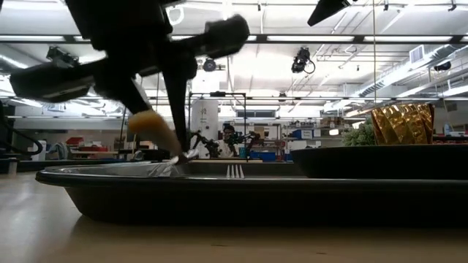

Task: Pick and place plate/cup/fork/spoon on tray
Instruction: Put the yellow spoon on the black tray to the left of the orange fork

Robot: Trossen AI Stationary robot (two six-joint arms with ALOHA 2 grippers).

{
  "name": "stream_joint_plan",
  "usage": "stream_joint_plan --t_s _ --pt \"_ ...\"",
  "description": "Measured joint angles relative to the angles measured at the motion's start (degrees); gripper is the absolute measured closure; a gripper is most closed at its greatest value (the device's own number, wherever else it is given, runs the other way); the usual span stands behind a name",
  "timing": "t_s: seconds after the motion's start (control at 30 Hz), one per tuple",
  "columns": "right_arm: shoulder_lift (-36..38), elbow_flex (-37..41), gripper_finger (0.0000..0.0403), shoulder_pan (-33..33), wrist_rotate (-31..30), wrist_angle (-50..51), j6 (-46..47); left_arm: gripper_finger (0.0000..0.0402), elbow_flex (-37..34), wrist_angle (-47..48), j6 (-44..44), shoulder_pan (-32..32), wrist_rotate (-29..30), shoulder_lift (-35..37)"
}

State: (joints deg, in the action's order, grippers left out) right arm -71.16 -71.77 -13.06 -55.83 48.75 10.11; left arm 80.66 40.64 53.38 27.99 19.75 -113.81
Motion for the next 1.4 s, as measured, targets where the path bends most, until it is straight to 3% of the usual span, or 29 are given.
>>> stream_joint_plan --t_s 0.53,0.83,1.13,1.23,1.4 --pt "-0.02 0.00 0.0392 0.02 0.11 0.00 0.02 0.0338 -0.09 -2.76 1.25 -2.72 -4.83 -0.55" --pt "-0.02 0.00 0.0392 0.01 0.11 0.00 0.00 0.0273 -0.09 -3.06 -1.06 -2.36 -4.80 -0.55" --pt "-0.02 0.00 0.0392 0.02 0.09 0.00 -0.20 0.0252 -0.09 -2.68 -3.71 -1.18 3.19 -0.31" --pt "-0.02 0.00 0.0392 0.00 0.09 -0.02 -0.20 0.0259 -0.09 -2.59 -1.64 -0.84 0.47 -0.31" --pt "-0.02 0.00 0.0392 0.02 0.09 -0.13 -0.20 0.0264 -0.09 -2.94 2.51 -1.41 -8.84 -0.31"
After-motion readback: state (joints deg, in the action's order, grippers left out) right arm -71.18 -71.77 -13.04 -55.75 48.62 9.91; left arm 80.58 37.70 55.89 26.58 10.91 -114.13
